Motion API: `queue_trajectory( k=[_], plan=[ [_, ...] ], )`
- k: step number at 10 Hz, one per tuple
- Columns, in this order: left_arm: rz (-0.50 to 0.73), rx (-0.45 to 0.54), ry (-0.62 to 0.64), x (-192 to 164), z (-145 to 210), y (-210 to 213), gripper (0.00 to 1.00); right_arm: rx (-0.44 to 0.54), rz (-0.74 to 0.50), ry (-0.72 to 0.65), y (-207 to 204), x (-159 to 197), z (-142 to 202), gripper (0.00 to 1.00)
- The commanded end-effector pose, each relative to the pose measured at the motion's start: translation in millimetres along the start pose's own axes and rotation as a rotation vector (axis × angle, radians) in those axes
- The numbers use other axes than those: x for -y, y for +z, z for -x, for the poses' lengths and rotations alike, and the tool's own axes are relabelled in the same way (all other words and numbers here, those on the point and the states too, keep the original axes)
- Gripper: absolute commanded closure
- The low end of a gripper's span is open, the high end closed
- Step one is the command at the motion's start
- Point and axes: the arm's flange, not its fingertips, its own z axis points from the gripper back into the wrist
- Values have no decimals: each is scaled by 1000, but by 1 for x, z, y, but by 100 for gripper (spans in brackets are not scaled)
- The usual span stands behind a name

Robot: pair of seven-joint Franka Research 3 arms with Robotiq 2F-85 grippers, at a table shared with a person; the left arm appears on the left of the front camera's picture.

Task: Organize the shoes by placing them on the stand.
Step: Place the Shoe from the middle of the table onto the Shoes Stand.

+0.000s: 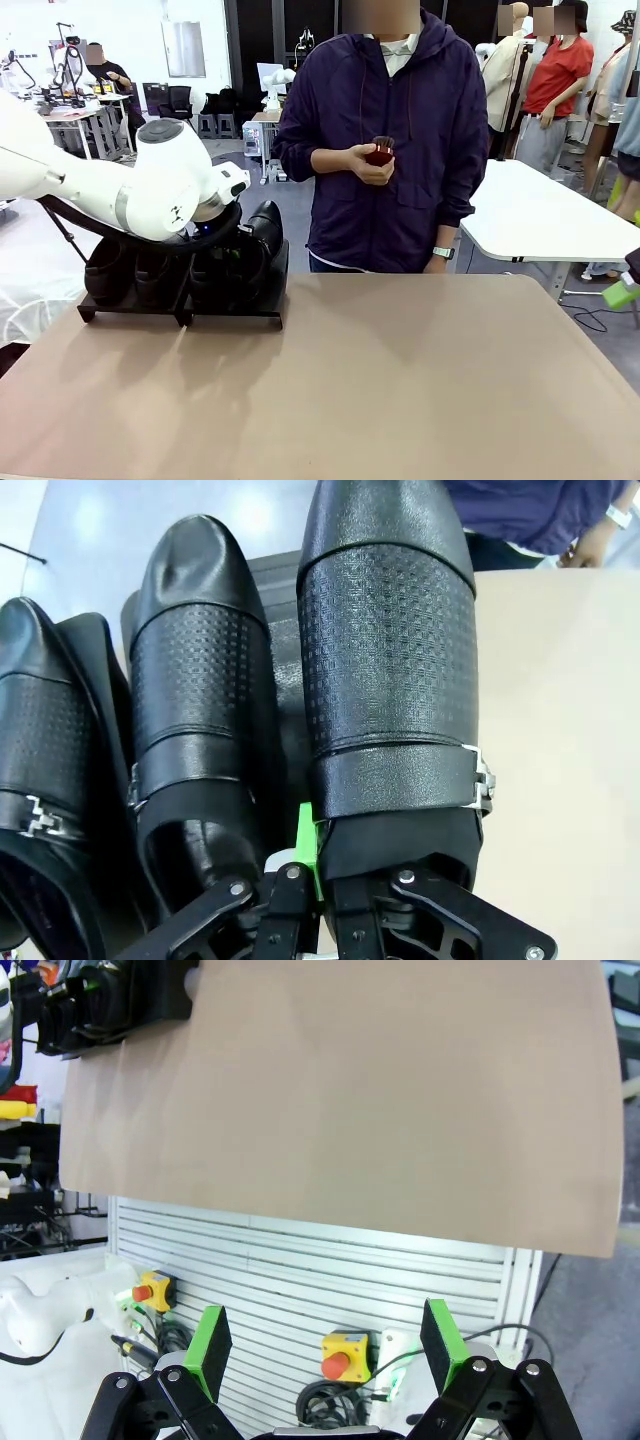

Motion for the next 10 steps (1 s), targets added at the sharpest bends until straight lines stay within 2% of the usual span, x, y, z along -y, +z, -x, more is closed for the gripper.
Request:
queue_trajectory(
  k=[1, 3, 4, 5, 6, 10],
  plan=[
    [10, 12, 34, 4, -11, -7, 100, -2, -16, 16, 3, 1, -1, 0],
    [4, 0, 39, 6, -13, -13, 100, -2, -16, 16, 3, 1, -1, 0],
    [9, 3, 41, 6, -14, -14, 66, -2, -16, 16, 3, 1, -1, 0],
    [5, 9, 43, 7, -14, -13, 9, -2, -16, 16, 3, 1, -1, 0],
    [1, 9, 45, 7, -14, -13, 0, -2, -16, 16, 3, 1, -1, 0],
    [-7, 26, 30, 11, -18, -7, 0, -2, -16, 16, 3, 1, -1, 0]
  ],
)
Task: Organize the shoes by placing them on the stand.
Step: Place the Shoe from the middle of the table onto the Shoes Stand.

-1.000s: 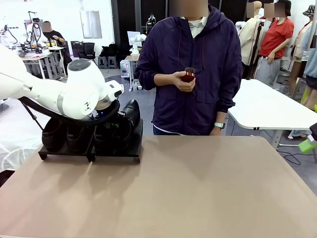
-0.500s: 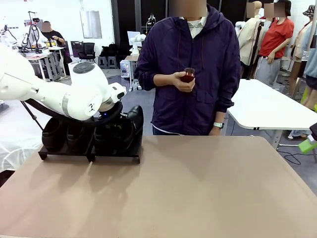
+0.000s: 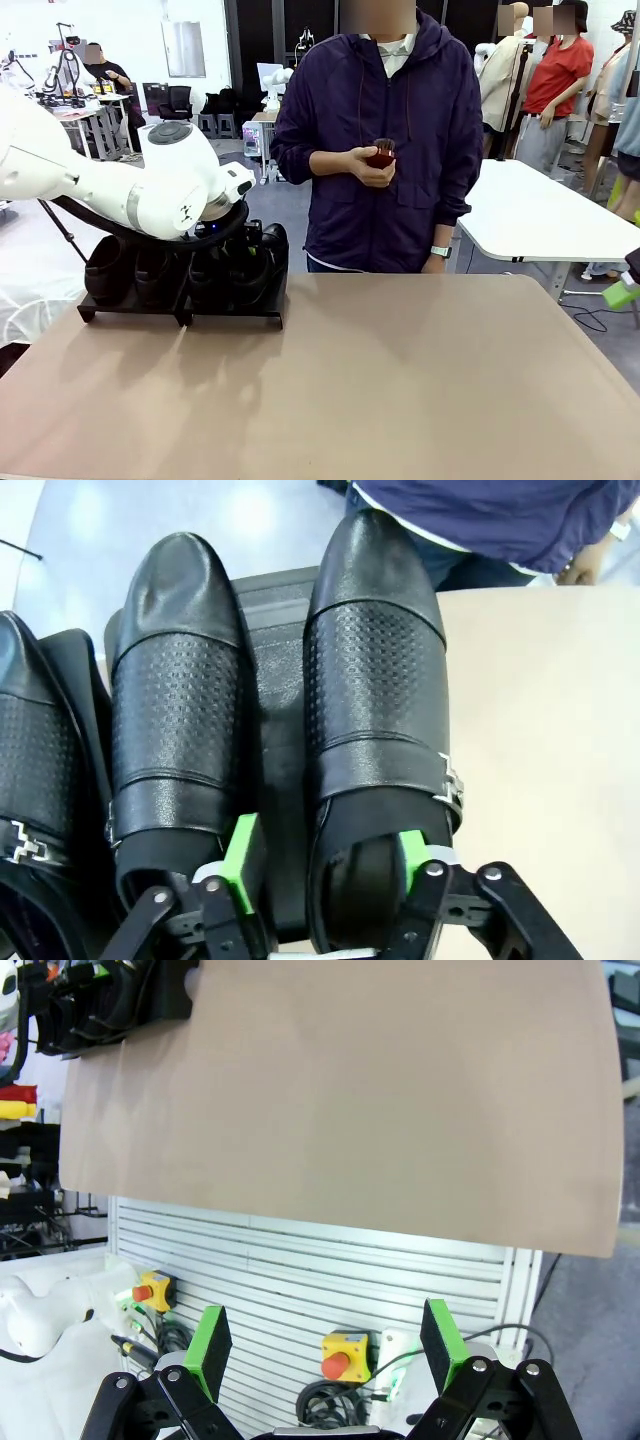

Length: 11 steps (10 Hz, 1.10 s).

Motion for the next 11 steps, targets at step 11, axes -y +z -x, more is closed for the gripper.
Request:
queue_trajectory(
  k=[11],
  plan=[
    [443, -533, -417, -28, 18, 209, 0, -2, -16, 16, 3, 1, -1, 0]
  ],
)
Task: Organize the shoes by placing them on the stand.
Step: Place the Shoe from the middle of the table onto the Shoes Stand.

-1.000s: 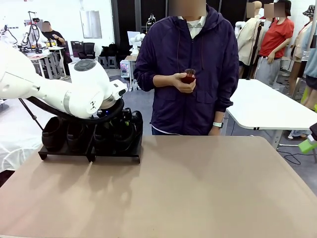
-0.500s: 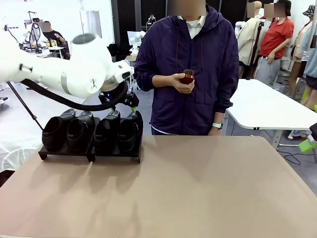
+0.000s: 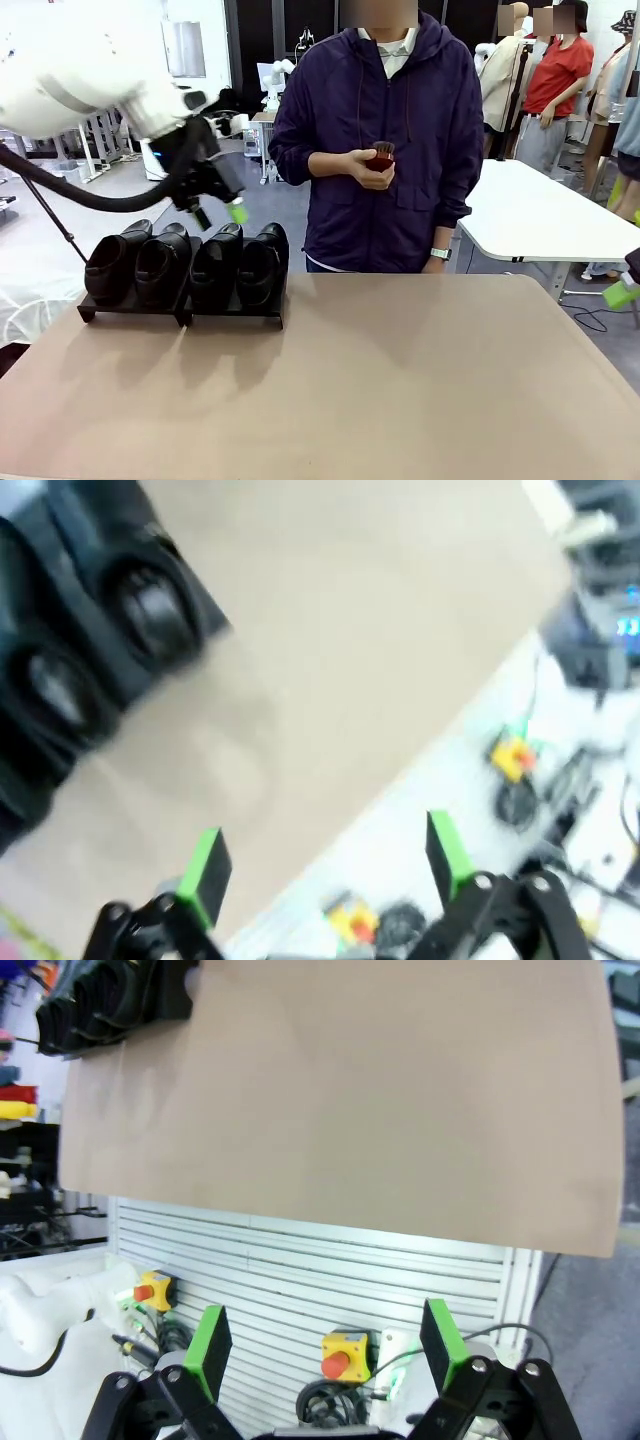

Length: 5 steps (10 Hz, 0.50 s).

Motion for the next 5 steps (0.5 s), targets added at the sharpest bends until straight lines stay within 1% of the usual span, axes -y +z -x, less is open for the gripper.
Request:
queue_trajectory(
  k=[1, 2, 3, 4, 5],
  plan=[
    [-5, -66, -46, -8, 60, 29, 0, -2, -16, 16, 3, 1, -1, 0],
    [0, -3, -53, -1, 104, 35, 0, -2, -16, 16, 3, 1, -1, 0],
    [4, 59, -34, 7, 148, 35, 0, -2, -16, 16, 3, 1, -1, 0],
    [-2, 131, 28, 17, 192, 30, 0, -2, -16, 16, 3, 1, -1, 0],
    [-19, 207, 58, 35, 241, 13, 0, -2, -16, 16, 3, 1, -1, 0]
  ],
)
